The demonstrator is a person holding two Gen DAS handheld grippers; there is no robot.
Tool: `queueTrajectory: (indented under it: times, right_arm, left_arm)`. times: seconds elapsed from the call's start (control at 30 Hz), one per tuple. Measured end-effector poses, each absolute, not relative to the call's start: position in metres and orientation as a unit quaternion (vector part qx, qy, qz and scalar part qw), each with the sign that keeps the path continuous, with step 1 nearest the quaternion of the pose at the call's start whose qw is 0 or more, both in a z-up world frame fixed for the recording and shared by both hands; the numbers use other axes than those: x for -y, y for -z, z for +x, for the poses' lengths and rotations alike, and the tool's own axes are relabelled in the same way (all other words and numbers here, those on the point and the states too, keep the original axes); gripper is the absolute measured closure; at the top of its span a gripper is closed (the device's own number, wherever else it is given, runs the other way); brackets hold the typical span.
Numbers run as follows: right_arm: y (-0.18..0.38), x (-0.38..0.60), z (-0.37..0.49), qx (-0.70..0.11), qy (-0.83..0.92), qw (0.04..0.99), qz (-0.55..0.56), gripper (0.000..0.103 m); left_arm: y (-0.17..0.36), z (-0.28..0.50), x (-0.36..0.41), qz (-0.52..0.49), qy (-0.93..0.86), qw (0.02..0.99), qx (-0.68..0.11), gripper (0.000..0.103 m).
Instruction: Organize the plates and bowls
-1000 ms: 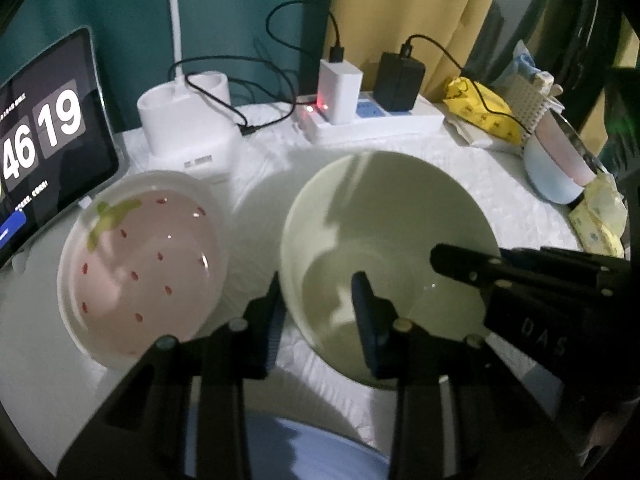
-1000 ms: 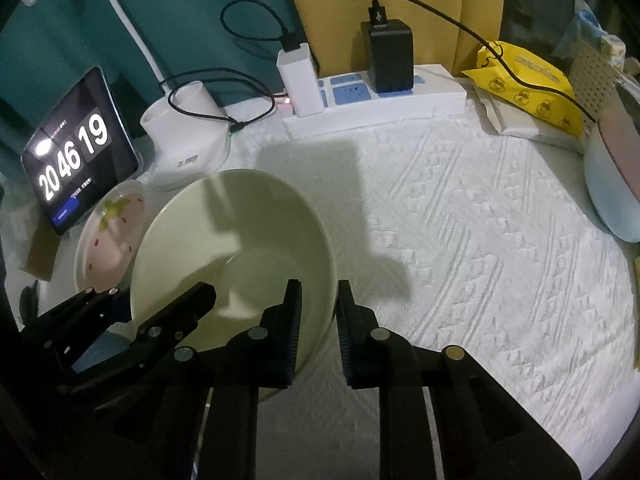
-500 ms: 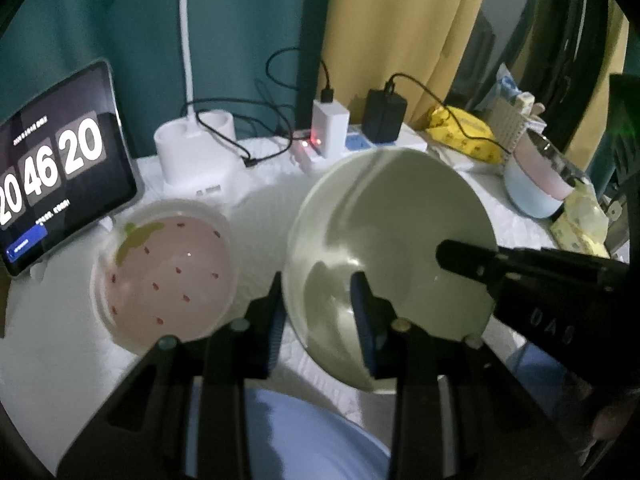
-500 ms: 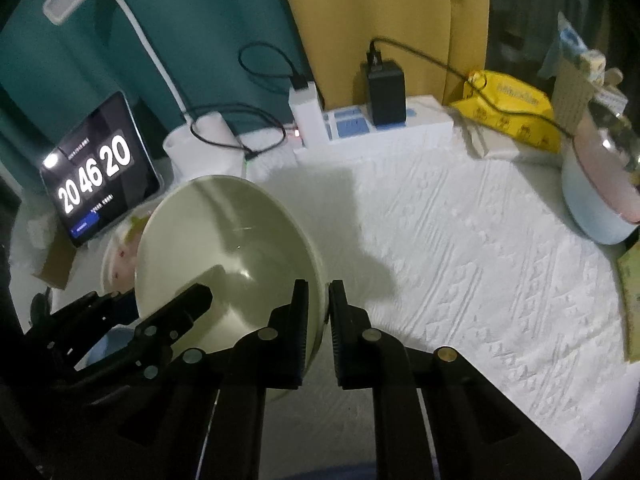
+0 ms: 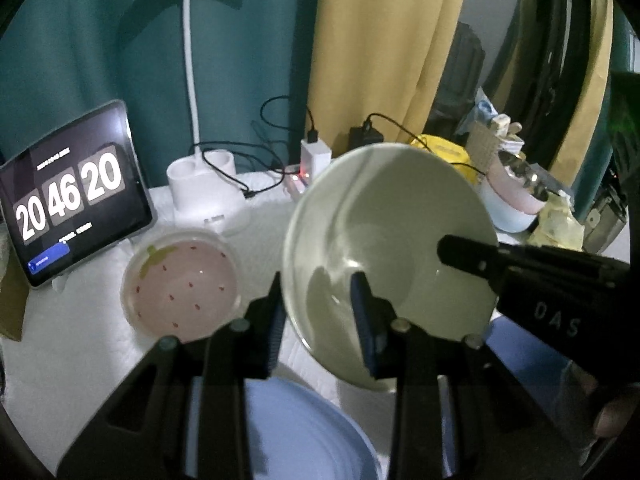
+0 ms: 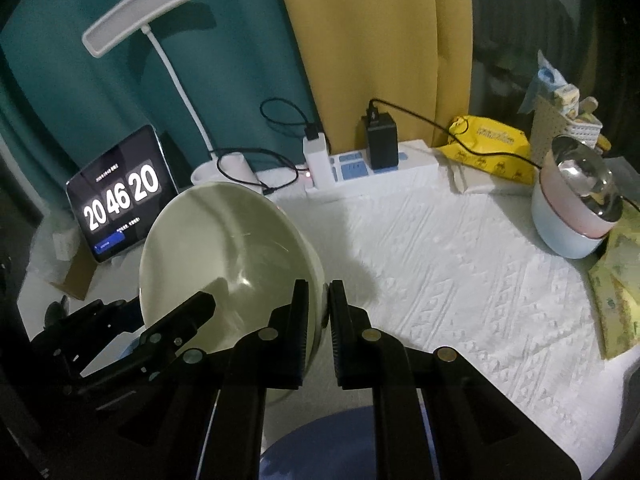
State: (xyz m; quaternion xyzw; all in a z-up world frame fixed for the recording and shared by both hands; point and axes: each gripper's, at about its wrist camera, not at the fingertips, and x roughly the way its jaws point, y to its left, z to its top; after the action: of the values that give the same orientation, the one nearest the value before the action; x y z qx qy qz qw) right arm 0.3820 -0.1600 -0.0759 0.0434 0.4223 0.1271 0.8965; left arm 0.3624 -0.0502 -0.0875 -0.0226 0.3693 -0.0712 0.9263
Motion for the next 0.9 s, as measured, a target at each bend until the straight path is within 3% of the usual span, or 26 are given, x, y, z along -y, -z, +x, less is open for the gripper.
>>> queueTrajectory:
  times: [0.9]
  right_arm:
    - [0.040, 0.177, 0.329, -0.385, -0.119, 0.914, 0.051, 0.092]
  left_arm:
    - [0.060, 0.315, 0.069, -0.015, 0.088, 0.935, -0.344, 0.071]
